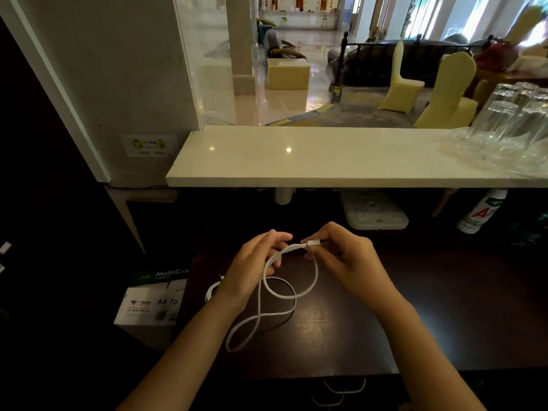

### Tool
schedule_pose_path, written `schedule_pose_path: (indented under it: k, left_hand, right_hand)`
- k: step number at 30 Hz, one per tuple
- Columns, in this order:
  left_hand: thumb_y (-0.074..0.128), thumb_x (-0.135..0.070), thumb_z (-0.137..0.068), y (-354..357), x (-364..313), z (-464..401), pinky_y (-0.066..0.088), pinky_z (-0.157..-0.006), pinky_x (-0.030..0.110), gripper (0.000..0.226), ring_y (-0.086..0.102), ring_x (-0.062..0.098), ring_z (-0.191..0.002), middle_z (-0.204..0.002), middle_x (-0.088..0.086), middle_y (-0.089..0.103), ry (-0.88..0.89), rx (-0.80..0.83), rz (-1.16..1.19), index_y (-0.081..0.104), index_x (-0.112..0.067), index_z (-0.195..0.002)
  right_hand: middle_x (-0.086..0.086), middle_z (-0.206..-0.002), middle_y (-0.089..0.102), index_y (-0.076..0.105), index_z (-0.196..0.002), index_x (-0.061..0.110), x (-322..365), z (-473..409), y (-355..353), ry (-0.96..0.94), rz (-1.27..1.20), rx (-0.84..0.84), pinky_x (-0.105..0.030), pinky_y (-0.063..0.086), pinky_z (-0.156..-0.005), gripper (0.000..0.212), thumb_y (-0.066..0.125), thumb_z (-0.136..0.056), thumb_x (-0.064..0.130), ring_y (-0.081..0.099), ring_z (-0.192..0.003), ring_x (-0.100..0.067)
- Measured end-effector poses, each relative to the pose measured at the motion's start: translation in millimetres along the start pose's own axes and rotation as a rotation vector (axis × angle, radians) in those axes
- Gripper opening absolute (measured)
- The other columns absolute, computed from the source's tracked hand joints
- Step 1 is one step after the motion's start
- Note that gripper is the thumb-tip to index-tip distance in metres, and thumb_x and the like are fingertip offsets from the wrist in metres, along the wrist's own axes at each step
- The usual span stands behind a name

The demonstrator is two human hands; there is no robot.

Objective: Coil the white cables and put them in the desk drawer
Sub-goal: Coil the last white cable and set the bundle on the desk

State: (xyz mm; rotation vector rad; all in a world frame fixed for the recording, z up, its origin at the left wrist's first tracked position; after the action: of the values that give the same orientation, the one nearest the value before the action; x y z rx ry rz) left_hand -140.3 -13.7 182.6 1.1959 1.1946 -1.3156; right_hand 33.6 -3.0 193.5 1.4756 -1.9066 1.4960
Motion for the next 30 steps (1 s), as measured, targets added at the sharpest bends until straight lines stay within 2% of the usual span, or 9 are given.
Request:
schedule_pose_path:
  k: [4,7,11,15,17,20,22,25,30]
  left_hand:
    - [0.034,-0.022,-0.097,1.5,-0.9,2.2,0.039,-0.063,0.018,0.032,0.050,0.006,-0.071,-0.078,-0.008,0.058,0.033,-0.029,-0.005,0.066,-0.021,-0.097]
    - [0.035,-0.019,-0.096,2.4,2.2,0.8,0.039,-0.062,0.019,0.033,0.051,0.006,-0.068,-0.074,-0.006,0.060,0.035,0.001,-0.021,0.068,-0.021,-0.094]
    - [0.038,-0.011,-0.094,2.0,3.4,1.1,0.037,-0.058,0.022,0.029,0.056,0.008,-0.062,-0.072,0.001,0.062,-0.118,0.233,0.183,0.067,-0.006,-0.092]
    - [0.053,-0.019,-0.081,-5.2,9.7,0.9,0.053,-0.082,0.031,0.020,0.069,0.015,-0.079,-0.075,0.002,0.071,-0.167,0.314,0.391,0.071,-0.013,-0.085]
    - [0.058,-0.020,-0.075,-5.6,10.8,-0.8,0.055,-0.082,0.031,0.018,0.071,0.017,-0.083,-0.076,0.005,0.074,-0.147,0.291,0.502,0.074,-0.014,-0.081]
    - [0.082,-0.029,-0.054,-5.1,10.4,-4.9,0.058,-0.070,0.027,0.029,0.072,0.015,-0.075,-0.072,0.005,0.074,-0.087,0.235,0.691,0.076,-0.014,-0.078]
    - [0.087,-0.035,-0.047,-10.1,8.1,-10.4,0.057,-0.066,0.025,0.039,0.072,0.013,-0.072,-0.070,0.003,0.074,-0.001,0.155,0.706,0.075,-0.015,-0.079]
    - [0.080,-0.037,-0.055,-29.8,-0.2,-18.0,0.056,-0.065,0.021,0.030,0.068,0.007,-0.065,-0.068,-0.002,0.071,0.148,0.025,0.756,0.073,-0.020,-0.078]
    - [0.076,-0.038,-0.062,-45.9,1.4,-25.9,0.054,-0.068,0.020,0.030,0.064,0.006,-0.065,-0.066,-0.005,0.066,0.192,-0.007,0.779,0.063,-0.020,-0.082]
  right_hand:
    - [0.005,-0.093,0.072,0.062,-0.090,0.009,-5.7,3.8,-6.1,0.050,-0.165,-0.043,-0.022,0.056,-0.075,0.006,0.063,-0.085,0.007,0.069,-0.086,-0.005]
    - [-0.003,-0.093,0.072,0.061,-0.090,0.007,-9.2,3.3,-9.3,0.094,-0.257,-0.061,-0.024,0.057,-0.074,0.007,0.061,-0.085,0.002,0.071,-0.083,-0.012]
    - [-0.006,-0.093,0.071,0.061,-0.089,0.008,-13.3,-0.5,-11.5,0.105,-0.326,-0.137,-0.024,0.057,-0.072,0.009,0.059,-0.085,0.000,0.072,-0.079,-0.016]
    - [-0.007,-0.094,0.071,0.061,-0.098,0.010,-18.1,-5.7,-7.2,0.161,-0.394,-0.202,-0.023,0.056,-0.076,0.016,0.059,-0.086,0.001,0.071,-0.085,-0.015]
    - [-0.011,-0.103,0.070,0.054,-0.112,0.018,-20.7,-6.2,8.8,0.327,-0.665,-0.217,-0.028,0.055,-0.082,0.020,0.050,-0.092,0.013,0.069,-0.093,-0.019]
    - [-0.014,-0.101,0.072,0.051,-0.119,0.021,-23.0,2.7,39.8,0.592,-1.066,-0.006,-0.035,0.050,-0.088,0.041,0.031,-0.093,0.045,0.069,-0.095,-0.024]
    - [-0.011,-0.084,0.073,0.057,-0.113,0.012,-20.5,12.4,55.2,0.592,-1.020,0.252,-0.031,0.049,-0.082,0.055,0.025,-0.092,0.052,0.069,-0.083,-0.024]
    - [-0.002,-0.057,0.056,0.062,-0.087,0.012,-13.7,18.6,67.1,0.504,-0.820,0.464,-0.024,0.045,-0.059,0.034,0.040,-0.091,0.038,0.051,-0.052,-0.016]
    - [0.002,-0.057,0.041,0.060,-0.079,0.015,-25.6,22.2,52.3,0.535,-0.873,0.620,-0.026,0.041,-0.058,0.025,0.042,-0.092,0.026,0.035,-0.051,-0.013]
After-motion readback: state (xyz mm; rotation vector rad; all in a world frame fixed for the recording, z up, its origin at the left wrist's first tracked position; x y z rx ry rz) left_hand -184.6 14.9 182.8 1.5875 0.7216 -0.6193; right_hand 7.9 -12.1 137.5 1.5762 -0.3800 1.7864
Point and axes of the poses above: each hand's wrist, its own z-axis away from the middle knuckle, its own y-axis out of the palm, x = y × z, the point moved 1 cm from there along -z, towards the middle knuckle
